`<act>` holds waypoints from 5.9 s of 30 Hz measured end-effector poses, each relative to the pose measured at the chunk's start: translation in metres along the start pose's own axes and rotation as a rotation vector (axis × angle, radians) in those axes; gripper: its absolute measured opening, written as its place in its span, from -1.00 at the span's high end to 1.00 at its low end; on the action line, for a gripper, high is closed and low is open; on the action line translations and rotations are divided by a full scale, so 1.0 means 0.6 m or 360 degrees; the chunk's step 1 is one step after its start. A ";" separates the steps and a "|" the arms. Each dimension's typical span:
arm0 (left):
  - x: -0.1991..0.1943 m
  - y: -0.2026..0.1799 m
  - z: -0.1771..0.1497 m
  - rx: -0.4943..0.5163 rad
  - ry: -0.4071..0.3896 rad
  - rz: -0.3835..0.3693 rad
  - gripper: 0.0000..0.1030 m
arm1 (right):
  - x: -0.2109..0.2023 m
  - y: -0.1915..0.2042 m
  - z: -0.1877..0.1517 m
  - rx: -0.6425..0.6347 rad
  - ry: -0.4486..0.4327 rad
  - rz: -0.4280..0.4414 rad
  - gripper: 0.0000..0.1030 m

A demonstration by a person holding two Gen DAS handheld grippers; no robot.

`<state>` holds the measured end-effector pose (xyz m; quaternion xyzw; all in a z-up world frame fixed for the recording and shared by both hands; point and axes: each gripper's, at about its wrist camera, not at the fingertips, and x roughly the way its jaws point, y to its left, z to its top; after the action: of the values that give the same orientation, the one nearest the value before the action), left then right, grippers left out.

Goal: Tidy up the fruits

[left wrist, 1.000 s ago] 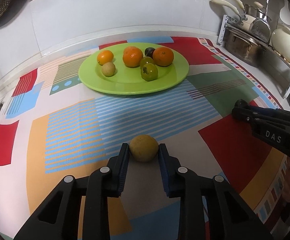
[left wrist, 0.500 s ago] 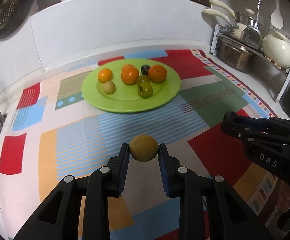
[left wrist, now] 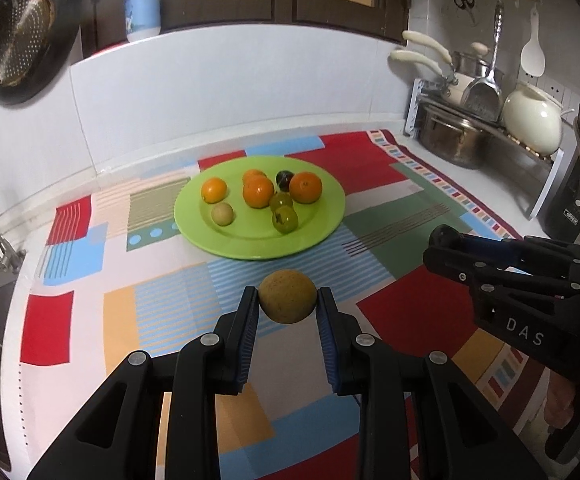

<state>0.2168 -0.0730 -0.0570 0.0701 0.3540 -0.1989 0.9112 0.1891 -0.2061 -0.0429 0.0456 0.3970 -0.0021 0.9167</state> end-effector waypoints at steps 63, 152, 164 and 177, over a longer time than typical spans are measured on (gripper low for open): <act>0.197 0.127 0.212 0.0129 -0.0096 -0.0070 0.43 | 0.202 0.046 0.237 -0.0111 -0.0063 0.0139 0.42; -0.211 0.049 0.049 -0.0109 -0.0400 0.0265 -0.91 | -0.161 0.063 0.038 -0.0078 -0.0367 0.0048 -0.22; -0.239 0.048 0.034 -0.0096 -0.0456 0.0310 -0.96 | -0.182 0.072 0.022 -0.0085 -0.0386 0.0060 -0.22; -0.254 0.053 0.026 -0.0097 -0.0478 0.0325 -0.99 | -0.200 0.089 0.016 -0.0094 -0.0406 0.0050 -0.22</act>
<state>0.1374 -0.0004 0.0568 0.0475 0.2107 -0.1026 0.9710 0.1164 -0.1578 0.0554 0.0241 0.2764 0.0183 0.9606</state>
